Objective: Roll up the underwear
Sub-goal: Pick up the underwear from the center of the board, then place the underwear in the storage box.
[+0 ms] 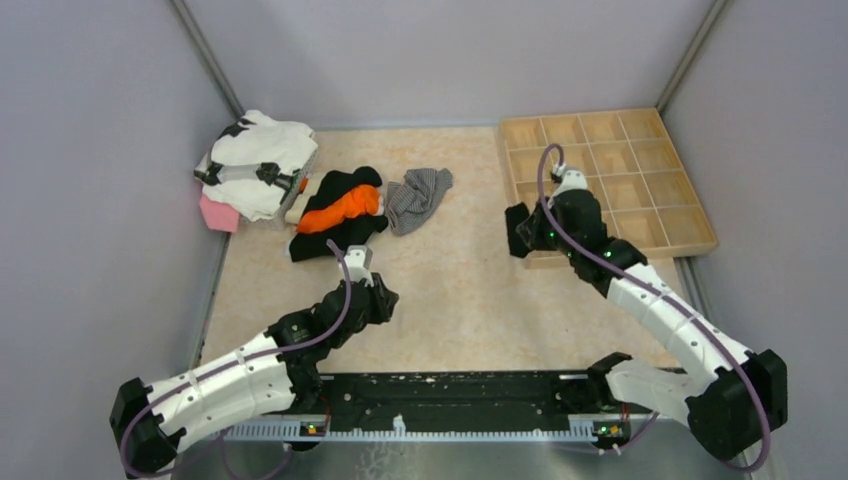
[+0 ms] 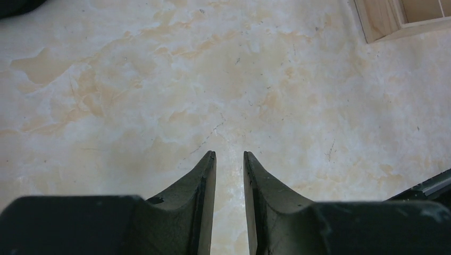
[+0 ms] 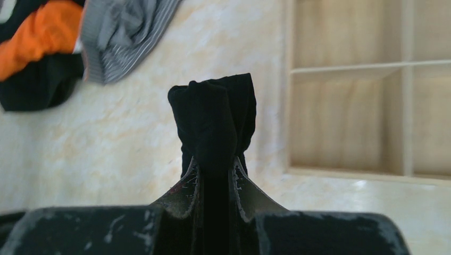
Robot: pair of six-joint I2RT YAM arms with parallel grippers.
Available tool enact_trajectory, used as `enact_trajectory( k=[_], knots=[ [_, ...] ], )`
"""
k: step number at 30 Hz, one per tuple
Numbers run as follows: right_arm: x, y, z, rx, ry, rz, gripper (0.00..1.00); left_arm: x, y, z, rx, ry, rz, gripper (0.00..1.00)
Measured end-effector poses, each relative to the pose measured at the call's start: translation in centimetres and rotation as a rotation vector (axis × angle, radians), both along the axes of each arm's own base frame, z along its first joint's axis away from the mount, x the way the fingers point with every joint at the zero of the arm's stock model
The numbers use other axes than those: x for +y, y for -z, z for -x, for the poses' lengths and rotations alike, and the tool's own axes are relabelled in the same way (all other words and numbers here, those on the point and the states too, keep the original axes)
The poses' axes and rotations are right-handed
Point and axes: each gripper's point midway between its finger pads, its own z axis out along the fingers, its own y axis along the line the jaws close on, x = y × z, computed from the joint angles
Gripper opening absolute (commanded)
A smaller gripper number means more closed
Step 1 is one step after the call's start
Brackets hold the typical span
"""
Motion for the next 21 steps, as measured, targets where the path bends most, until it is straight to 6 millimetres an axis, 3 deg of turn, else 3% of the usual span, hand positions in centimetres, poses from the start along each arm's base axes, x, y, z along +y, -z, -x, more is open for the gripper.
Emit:
enact_trajectory(
  k=[4, 8, 15, 21],
  knots=[
    [-4.7, -1.8, -3.7, -0.050, 0.139, 0.105, 0.00, 0.2, 0.3, 0.1, 0.010, -0.002, -0.009, 0.32],
    [-7.4, -2.1, -6.6, -0.054, 0.198, 0.216, 0.00, 0.2, 0.3, 0.2, 0.012, -0.001, -0.011, 0.32],
    [-9.4, -3.1, -12.7, -0.089, 0.195, 0.345, 0.00, 0.0, 1.1, 0.4, 0.037, 0.012, -0.025, 0.32],
    [-9.1, -4.7, -20.4, -0.163, 0.144, 0.419, 0.00, -0.5, 3.2, 0.8, 0.094, 0.032, -0.047, 0.36]
  ],
)
